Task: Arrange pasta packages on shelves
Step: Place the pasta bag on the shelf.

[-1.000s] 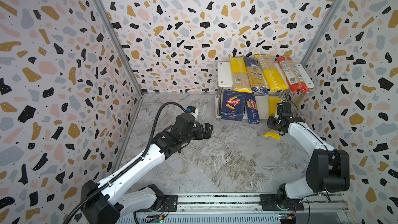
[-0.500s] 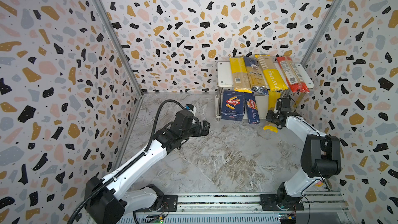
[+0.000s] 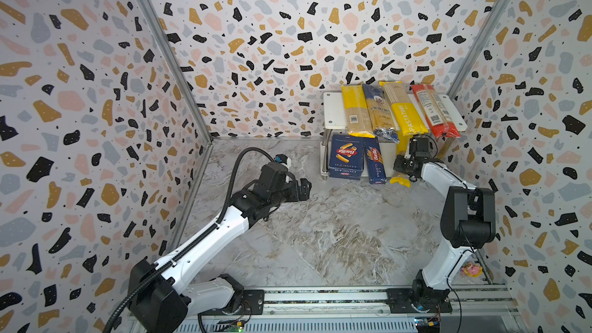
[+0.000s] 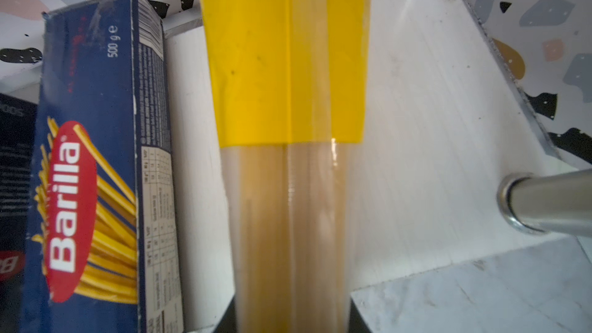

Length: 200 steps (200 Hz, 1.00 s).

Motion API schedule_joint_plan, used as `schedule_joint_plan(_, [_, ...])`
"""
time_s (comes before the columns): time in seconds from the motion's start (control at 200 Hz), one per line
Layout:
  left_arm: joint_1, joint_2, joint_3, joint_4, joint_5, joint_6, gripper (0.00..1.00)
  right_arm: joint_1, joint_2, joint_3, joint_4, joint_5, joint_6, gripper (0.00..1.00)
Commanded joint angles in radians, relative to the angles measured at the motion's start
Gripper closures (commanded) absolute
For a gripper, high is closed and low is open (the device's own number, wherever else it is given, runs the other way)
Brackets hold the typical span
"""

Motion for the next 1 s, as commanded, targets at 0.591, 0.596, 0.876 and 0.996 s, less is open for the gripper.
schedule_joint_plan(0.591, [0.015,0.033,0.029,0.027,0.023,0.028,0.01,-0.034,0.039,0.106,0.108,-0.051,-0.018,0.46])
schedule_joint_plan(0.596, [0.015,0.032,0.028,0.027,0.023,0.027,0.00,-0.034,0.039,0.106,0.106,-0.053,-0.018,0.44])
schedule_joint_plan(0.876, [0.018,0.005,0.005,0.018,0.009,0.022,0.00,-0.035,-0.035,0.054,0.068,-0.076,-0.020,0.25])
schedule_joint_plan(0.996, [0.017,-0.025,-0.030,0.018,-0.045,0.019,0.00,-0.034,-0.113,-0.023,0.053,-0.085,-0.011,0.23])
